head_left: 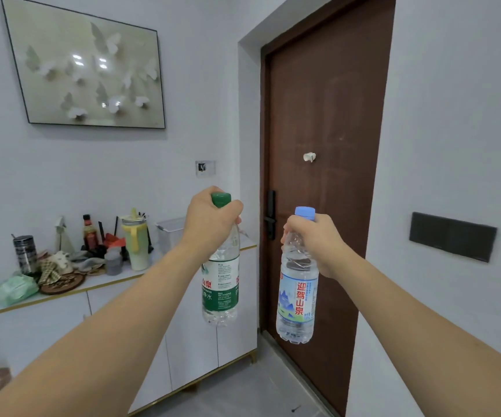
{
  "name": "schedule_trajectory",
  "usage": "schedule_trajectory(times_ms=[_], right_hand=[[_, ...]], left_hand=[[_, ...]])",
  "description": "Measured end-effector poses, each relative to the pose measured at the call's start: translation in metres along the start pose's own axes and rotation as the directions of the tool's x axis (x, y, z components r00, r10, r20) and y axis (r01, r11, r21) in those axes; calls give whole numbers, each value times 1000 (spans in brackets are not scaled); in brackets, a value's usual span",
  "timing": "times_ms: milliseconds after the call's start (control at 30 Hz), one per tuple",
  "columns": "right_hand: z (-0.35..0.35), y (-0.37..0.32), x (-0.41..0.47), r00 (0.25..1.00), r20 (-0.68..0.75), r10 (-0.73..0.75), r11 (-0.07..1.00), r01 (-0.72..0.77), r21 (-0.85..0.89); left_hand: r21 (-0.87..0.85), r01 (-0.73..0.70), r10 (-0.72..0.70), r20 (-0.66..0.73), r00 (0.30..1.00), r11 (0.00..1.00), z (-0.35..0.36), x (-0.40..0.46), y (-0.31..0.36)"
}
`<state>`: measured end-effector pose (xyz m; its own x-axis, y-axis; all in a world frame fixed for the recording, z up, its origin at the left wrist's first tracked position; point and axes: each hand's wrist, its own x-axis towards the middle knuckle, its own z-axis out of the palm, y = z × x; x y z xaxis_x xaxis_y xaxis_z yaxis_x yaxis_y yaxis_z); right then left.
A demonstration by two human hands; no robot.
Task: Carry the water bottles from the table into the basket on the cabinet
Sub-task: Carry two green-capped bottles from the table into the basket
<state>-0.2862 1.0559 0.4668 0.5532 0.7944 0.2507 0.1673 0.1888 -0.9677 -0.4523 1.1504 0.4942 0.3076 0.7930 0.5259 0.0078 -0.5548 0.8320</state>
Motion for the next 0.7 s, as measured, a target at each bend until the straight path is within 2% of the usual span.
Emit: schedule_trajectory(times_ms=[233, 467, 567, 700], right_hand=[[31, 37, 102, 1000, 7, -16, 1000, 16, -4], [59, 41, 225, 995, 24, -98, 994, 97, 58], [78, 54, 272, 991, 62, -119, 993, 119, 10], [99, 75, 336, 992, 39, -118, 993, 118, 14]], left_hand=[[-48, 42, -47, -101, 994, 998, 2, 87, -65], [-38, 0, -5, -128, 992, 999, 8, 194, -90], [-37, 42, -47, -139, 989, 998, 8, 236, -113], [-53, 139, -144, -109, 983, 989, 9, 294, -149]])
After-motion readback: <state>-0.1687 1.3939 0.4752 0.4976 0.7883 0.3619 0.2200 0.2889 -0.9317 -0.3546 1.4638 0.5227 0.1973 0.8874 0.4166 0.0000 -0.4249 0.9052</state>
